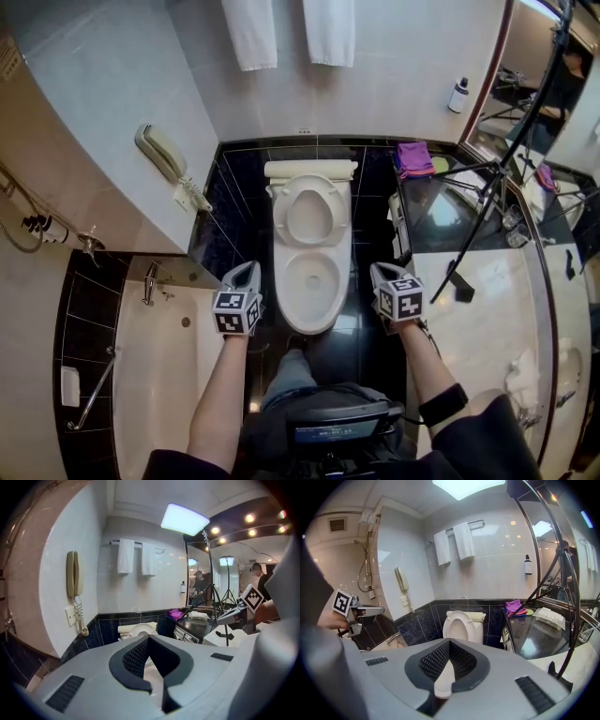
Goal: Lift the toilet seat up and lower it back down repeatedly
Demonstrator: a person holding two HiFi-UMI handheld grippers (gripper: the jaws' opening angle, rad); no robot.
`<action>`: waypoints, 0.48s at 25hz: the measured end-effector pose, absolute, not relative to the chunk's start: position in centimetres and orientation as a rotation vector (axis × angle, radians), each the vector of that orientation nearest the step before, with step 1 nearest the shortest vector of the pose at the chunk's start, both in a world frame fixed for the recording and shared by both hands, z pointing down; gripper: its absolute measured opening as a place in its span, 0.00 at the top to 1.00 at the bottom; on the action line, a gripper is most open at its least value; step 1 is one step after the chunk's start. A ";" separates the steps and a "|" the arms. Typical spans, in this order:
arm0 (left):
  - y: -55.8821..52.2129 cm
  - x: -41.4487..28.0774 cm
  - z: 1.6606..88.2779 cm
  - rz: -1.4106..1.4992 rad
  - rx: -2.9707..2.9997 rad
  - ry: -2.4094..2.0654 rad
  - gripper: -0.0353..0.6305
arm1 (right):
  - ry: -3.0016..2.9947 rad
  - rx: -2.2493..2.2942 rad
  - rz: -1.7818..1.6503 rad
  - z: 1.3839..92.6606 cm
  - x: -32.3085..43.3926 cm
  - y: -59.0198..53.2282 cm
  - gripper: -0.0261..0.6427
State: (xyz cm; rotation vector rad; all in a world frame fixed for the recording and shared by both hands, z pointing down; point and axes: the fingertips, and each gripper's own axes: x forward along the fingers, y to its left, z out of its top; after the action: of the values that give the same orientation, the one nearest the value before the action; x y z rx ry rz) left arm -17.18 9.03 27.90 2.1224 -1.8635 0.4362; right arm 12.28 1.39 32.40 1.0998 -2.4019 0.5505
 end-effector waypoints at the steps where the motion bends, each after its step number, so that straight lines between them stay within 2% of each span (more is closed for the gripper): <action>1: 9.3 -17.2 27.8 0.425 2.118 -1.864 0.96 | -2.402 1.102 0.549 32.3 12.4 1.6 0.94; 12: 11.0 -17.4 27.5 0.420 2.123 -1.880 0.96 | -2.407 1.085 0.524 32.0 12.4 3.3 0.94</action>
State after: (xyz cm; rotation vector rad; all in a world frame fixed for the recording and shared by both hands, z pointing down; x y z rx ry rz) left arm -17.40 11.00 27.46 2.1228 -1.8795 0.4204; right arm 12.42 3.33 31.96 1.0852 -2.4067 0.5238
